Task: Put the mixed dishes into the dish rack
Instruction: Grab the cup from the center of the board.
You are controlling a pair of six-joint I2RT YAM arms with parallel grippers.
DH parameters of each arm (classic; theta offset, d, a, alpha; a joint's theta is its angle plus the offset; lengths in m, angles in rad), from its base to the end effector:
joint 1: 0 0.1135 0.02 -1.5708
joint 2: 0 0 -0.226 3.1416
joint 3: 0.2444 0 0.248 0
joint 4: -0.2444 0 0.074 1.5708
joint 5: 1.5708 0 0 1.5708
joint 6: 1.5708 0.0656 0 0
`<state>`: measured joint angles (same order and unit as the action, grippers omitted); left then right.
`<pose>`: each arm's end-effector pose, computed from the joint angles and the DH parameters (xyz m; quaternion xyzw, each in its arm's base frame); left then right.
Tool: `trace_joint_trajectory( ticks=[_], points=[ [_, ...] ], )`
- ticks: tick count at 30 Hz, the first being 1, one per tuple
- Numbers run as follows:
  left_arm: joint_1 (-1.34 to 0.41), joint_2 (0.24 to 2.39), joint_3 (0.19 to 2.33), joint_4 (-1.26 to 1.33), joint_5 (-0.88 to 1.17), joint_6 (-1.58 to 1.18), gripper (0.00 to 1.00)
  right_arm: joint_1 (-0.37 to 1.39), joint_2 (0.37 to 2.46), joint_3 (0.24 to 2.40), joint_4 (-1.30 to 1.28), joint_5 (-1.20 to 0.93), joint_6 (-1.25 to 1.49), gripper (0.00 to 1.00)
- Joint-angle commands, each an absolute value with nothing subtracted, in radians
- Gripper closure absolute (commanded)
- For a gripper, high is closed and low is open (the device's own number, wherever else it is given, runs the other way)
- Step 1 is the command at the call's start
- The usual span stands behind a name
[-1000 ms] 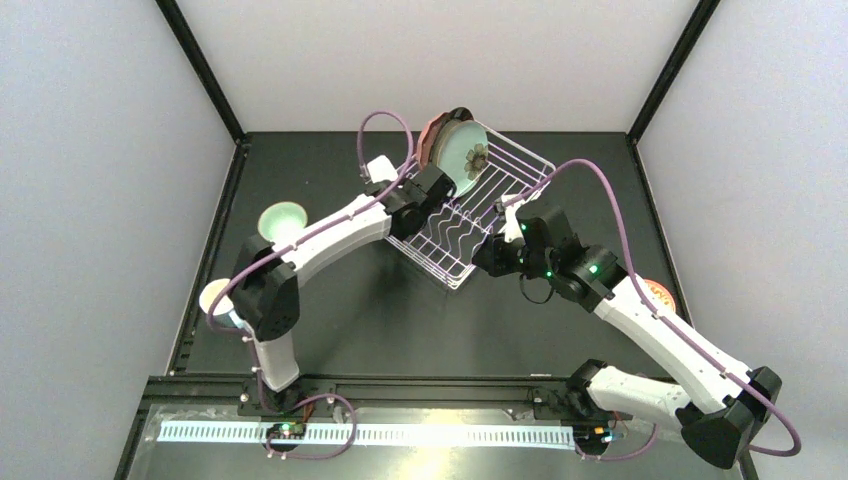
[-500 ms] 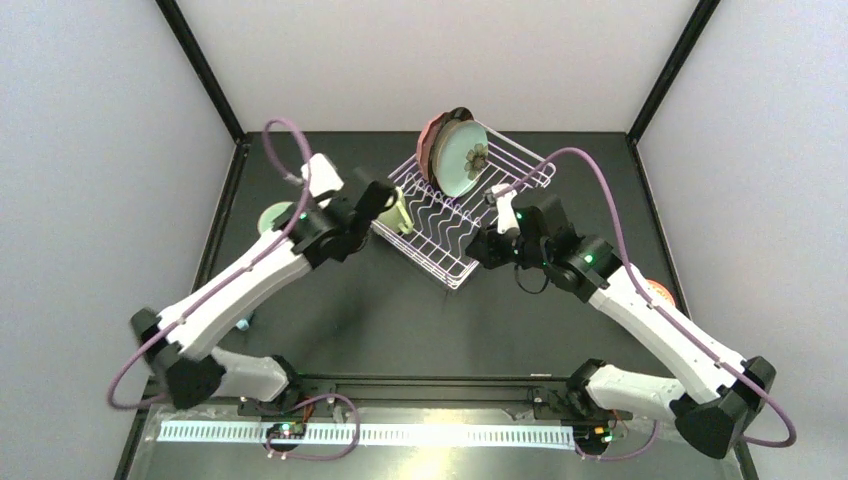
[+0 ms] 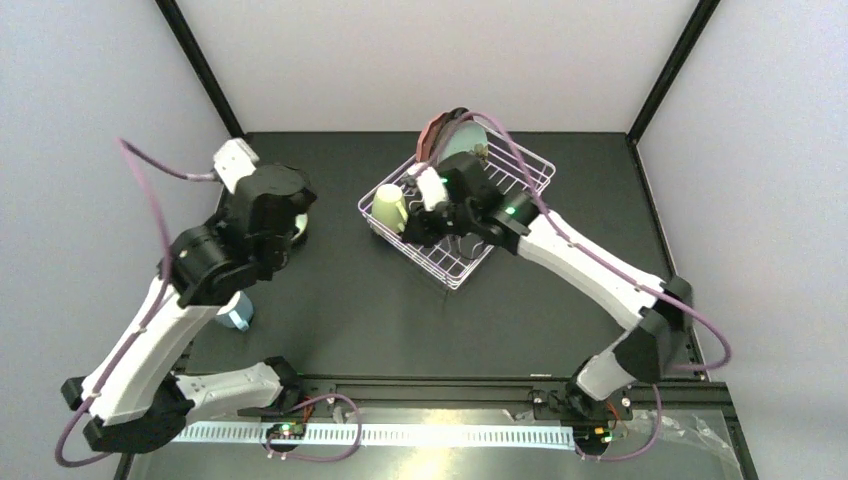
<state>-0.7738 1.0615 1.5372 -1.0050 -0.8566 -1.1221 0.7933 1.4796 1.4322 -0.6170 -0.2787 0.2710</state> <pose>0.1757 -0.1024 0.4153 -0.3402 0.7414 -0.1574 0.5566 0.2330 0.2625 0.3026 -0.2886 0.8444 0.3276 0.3103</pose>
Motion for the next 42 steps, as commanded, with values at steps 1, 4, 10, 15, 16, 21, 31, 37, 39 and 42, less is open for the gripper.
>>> trace_joint_trajectory(
  ticks=[1, 4, 10, 15, 16, 21, 31, 37, 39, 42],
  points=[
    [-0.778, 1.025, 1.655, -0.971, -0.857, -0.902, 0.29, 0.890, 1.628, 1.578, -0.644, -0.335, 0.185, 0.47],
    [-0.778, 1.014, 1.700, -0.901, -0.812, -0.782, 0.28, 0.949, 1.730, 1.668, -0.661, -0.340, 0.162, 0.42],
    [-0.778, 1.070, 1.846, -0.846, -0.672, -0.606, 0.26, 1.023, 1.897, 1.802, -0.671, -0.354, 0.136, 0.38],
    [-0.778, 1.084, 1.890, -0.807, -0.544, -0.509, 0.25, 1.091, 2.051, 1.976, -0.724, -0.346, 0.082, 0.34],
    [-0.778, 1.075, 1.879, -0.804, -0.536, -0.505, 0.24, 1.101, 2.083, 2.014, -0.737, -0.341, 0.075, 0.33],
    [-0.778, 0.969, 1.774, -0.781, -0.548, -0.494, 0.24, 1.128, 2.219, 2.184, -0.770, -0.328, 0.061, 0.31],
    [-0.778, 0.860, 1.766, -0.885, -0.651, -0.538, 0.23, 1.153, 2.448, 2.451, -0.711, -0.388, 0.129, 0.25],
    [-0.778, 0.851, 1.782, -0.945, -0.700, -0.578, 0.23, 1.154, 2.495, 2.461, -0.616, -0.427, 0.153, 0.22],
    [-0.778, 0.850, 1.784, -0.961, -0.711, -0.591, 0.22, 1.154, 2.515, 2.483, -0.606, -0.437, 0.156, 0.21],
    [-0.778, 0.848, 1.788, -0.984, -0.728, -0.614, 0.22, 1.154, 2.535, 2.499, -0.586, -0.454, 0.163, 0.20]
  ],
)
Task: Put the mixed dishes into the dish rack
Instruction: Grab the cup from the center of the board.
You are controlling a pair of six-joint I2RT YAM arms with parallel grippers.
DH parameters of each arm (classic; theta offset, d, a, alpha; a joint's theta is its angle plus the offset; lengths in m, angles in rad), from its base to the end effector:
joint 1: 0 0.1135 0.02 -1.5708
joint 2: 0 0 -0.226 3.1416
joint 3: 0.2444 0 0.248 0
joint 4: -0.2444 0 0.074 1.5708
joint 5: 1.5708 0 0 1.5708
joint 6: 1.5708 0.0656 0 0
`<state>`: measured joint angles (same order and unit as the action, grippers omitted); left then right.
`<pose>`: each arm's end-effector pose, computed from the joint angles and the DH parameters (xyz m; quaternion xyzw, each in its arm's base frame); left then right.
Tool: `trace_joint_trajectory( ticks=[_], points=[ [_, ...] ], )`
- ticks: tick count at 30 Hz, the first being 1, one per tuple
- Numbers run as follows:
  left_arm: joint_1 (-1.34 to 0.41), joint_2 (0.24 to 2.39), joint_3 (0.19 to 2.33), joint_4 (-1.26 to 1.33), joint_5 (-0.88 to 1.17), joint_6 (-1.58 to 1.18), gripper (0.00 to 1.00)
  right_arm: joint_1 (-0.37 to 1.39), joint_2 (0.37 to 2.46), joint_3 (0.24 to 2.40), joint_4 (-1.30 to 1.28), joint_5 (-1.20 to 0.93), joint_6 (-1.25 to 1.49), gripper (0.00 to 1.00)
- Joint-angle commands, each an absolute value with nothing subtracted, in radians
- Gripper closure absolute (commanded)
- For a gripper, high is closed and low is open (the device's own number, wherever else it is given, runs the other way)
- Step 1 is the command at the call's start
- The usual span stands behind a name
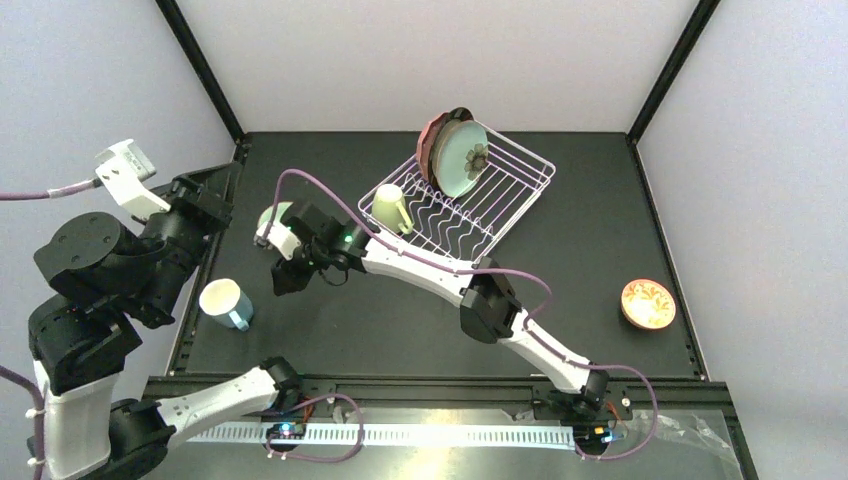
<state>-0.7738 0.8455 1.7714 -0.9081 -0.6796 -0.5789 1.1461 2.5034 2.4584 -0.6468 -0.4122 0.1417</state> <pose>0.0945 -0.0347 0.5132 -0.1723 0.6807 -0.2389 0.6707 0.2018 0.5100 0.2117 -0.5027 0.7345 0.3981 0.2219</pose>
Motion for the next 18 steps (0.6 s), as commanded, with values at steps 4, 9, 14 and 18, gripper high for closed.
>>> trace_joint_trajectory(
  ticks=[4, 9, 14, 18],
  points=[
    [-0.776, 0.840, 1.789, -1.022, -0.773, -0.647, 0.22, 1.154, 2.558, 2.511, -0.551, -0.476, 0.179, 0.17],
    [-0.776, 0.839, 1.781, -1.077, -0.793, -0.668, 0.22, 1.154, 2.604, 2.538, -0.504, -0.535, 0.203, 0.15],
    [-0.776, 0.841, 1.777, -1.130, -0.818, -0.705, 0.22, 1.158, 2.632, 2.543, -0.451, -0.602, 0.221, 0.11],
    [-0.776, 0.816, 1.755, -1.156, -0.831, -0.750, 0.21, 1.163, 2.661, 2.548, -0.413, -0.642, 0.233, 0.09]
  ],
)
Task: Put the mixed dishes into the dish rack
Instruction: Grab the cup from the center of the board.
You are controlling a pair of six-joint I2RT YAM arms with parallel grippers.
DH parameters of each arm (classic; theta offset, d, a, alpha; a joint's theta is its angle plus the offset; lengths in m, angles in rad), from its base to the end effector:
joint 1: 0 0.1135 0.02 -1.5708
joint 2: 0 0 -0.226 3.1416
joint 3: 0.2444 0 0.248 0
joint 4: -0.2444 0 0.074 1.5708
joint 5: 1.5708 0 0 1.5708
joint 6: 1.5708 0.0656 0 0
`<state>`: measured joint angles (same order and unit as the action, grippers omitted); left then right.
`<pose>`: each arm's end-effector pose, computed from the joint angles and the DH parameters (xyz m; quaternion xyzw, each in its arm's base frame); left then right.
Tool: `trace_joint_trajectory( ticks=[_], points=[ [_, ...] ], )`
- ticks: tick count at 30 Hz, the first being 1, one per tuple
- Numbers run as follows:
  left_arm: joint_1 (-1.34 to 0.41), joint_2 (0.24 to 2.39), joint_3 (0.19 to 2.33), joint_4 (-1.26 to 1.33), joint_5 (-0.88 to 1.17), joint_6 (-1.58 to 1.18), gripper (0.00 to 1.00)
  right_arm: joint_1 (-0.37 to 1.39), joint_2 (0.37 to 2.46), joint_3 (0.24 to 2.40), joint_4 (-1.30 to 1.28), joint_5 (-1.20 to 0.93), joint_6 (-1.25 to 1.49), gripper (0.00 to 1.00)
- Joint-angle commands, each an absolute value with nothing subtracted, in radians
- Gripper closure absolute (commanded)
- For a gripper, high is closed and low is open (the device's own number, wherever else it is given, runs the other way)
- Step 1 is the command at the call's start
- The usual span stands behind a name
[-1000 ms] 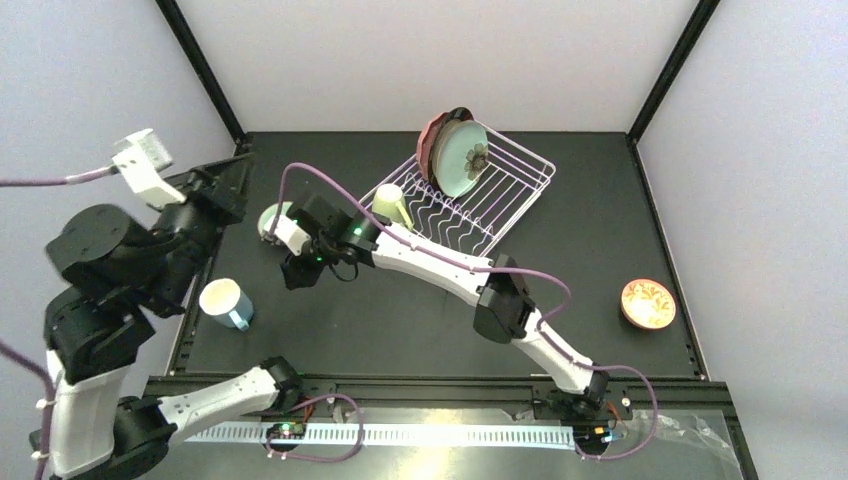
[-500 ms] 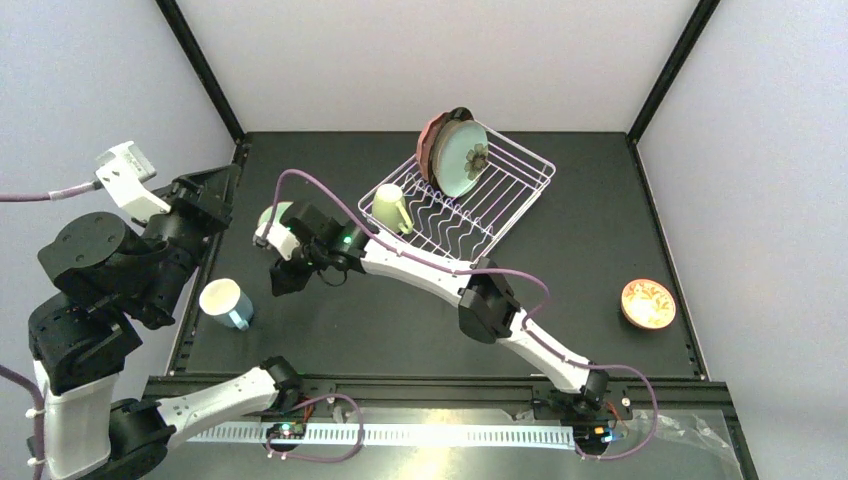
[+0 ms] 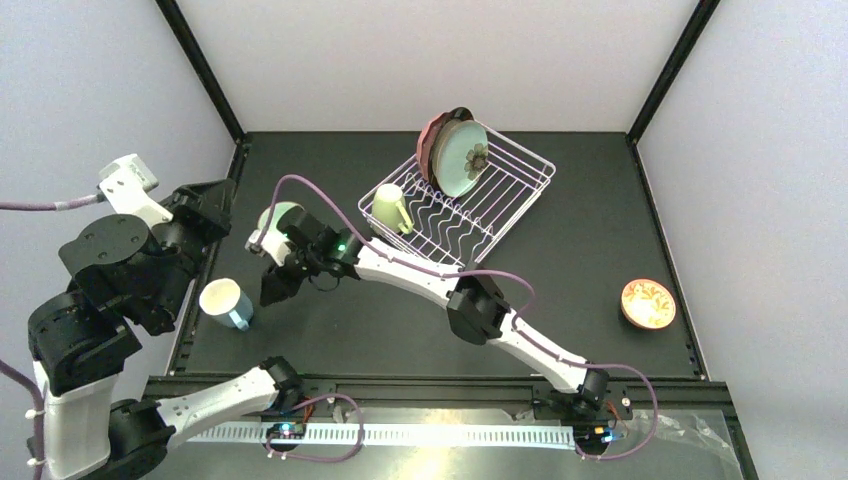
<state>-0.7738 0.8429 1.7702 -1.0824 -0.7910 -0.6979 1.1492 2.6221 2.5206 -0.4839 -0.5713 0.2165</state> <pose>0.0932 -0.0258 0.4922 -0.2237 0.7101 -0.1858 0.6412 0.2006 0.5340 0.1896 -0.4991 0.6952 0.4790 0.1954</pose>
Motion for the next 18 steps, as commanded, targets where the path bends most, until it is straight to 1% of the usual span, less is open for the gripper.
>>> trace_joint_trajectory(
  ticks=[1, 10, 18],
  points=[
    [-0.776, 0.810, 1.748, -1.162, -0.832, -0.761, 0.21, 1.165, 2.667, 2.549, -0.407, -0.646, 0.236, 0.09],
    [-0.766, 0.792, 1.749, -1.234, -0.833, -0.834, 0.21, 1.182, 2.708, 2.562, -0.375, -0.657, 0.246, 0.08],
    [-0.752, 0.789, 1.760, -1.317, -0.873, -0.944, 0.21, 1.182, 2.646, 2.518, -0.462, -0.610, 0.200, 0.08]
  ],
)
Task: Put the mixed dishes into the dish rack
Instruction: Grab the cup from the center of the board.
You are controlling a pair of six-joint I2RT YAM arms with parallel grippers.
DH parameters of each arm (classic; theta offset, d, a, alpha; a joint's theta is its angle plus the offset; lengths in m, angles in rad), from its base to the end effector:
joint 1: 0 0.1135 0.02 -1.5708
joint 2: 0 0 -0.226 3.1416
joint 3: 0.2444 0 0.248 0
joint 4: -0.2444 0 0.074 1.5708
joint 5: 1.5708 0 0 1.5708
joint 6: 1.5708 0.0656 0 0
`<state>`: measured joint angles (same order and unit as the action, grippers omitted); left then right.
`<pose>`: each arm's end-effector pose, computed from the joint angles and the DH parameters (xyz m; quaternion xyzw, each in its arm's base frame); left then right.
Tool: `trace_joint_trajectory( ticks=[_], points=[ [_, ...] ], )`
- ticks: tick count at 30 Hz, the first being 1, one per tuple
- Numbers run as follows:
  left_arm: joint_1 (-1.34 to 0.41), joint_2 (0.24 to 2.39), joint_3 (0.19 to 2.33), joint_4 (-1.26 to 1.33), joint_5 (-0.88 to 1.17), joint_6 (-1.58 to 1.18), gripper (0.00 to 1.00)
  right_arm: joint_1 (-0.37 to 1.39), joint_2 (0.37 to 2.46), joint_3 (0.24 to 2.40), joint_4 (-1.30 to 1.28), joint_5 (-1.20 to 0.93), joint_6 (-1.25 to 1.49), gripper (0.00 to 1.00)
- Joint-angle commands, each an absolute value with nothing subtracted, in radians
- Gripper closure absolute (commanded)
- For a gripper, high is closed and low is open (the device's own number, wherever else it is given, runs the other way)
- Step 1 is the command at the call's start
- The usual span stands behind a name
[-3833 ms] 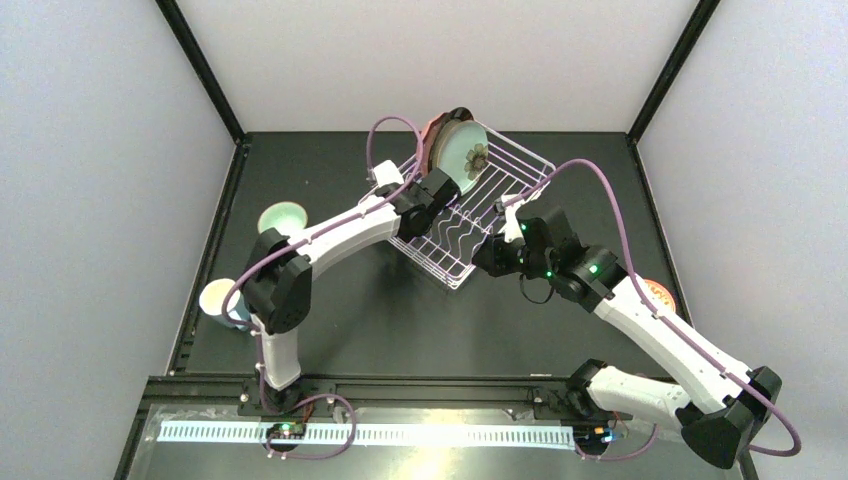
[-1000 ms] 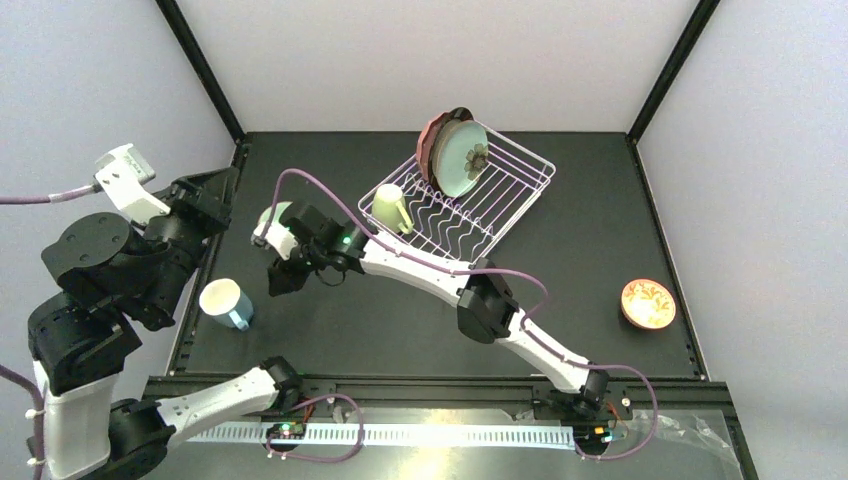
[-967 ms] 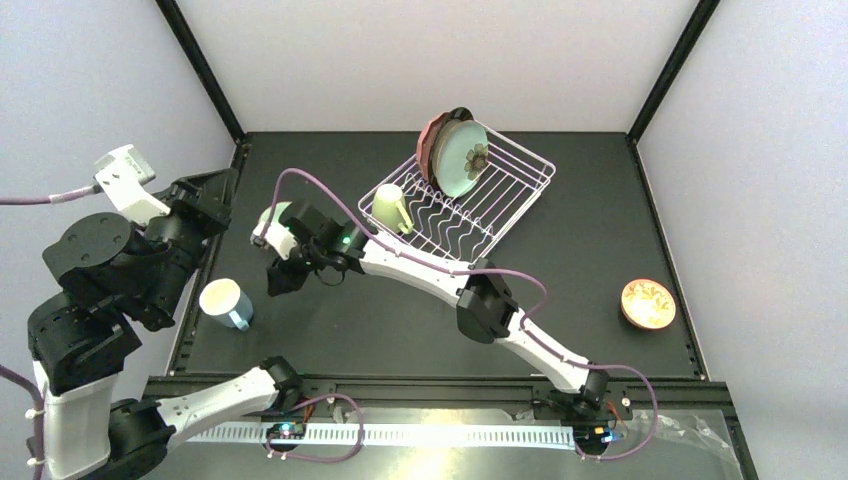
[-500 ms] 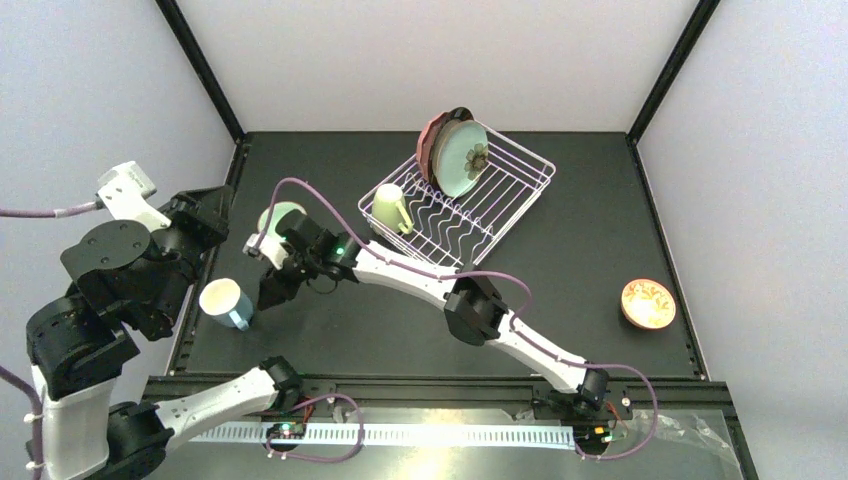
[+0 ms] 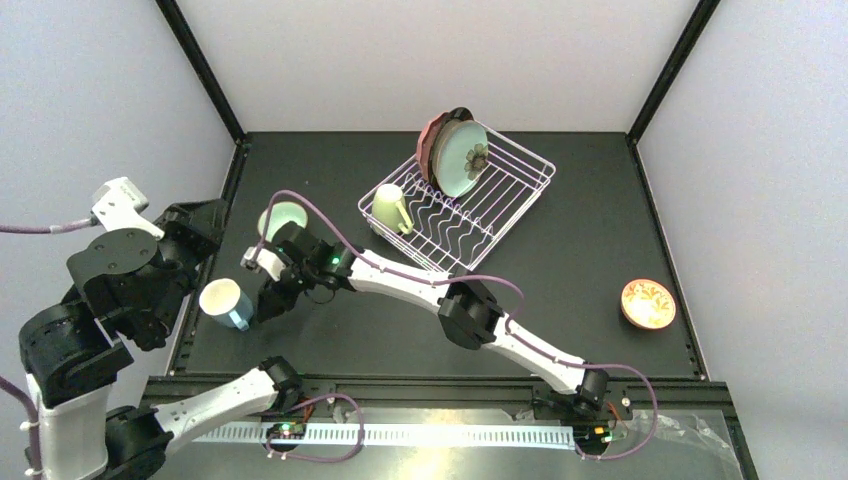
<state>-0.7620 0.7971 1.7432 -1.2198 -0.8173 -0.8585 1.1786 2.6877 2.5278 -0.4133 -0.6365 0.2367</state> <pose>0.0826 -0.0127 0.4733 -0.2750 0.7189 -0.1833 0.6115 0.1844 0.5478 0.1648 -0.5118 0.6753 0.5041 0.1666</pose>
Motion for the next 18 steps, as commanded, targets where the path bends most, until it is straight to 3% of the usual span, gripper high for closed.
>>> trace_joint_trajectory(
  ticks=[1, 6, 12, 18],
  points=[
    [-0.752, 0.791, 1.762, -1.339, -0.886, -0.974, 0.21, 1.183, 2.630, 2.497, -0.475, -0.595, 0.193, 0.08],
    [-0.744, 0.775, 1.720, -1.366, -0.931, -1.083, 0.18, 1.181, 2.507, 2.334, -0.541, -0.463, 0.174, 0.08],
    [-0.742, 0.826, 1.679, -1.364, -0.964, -1.145, 0.18, 1.151, 2.248, 1.944, -0.425, -0.323, 0.210, 0.08],
    [-0.742, 0.861, 1.636, -1.366, -0.992, -1.230, 0.17, 1.092, 2.042, 1.747, -0.388, -0.204, 0.247, 0.07]
  ],
)
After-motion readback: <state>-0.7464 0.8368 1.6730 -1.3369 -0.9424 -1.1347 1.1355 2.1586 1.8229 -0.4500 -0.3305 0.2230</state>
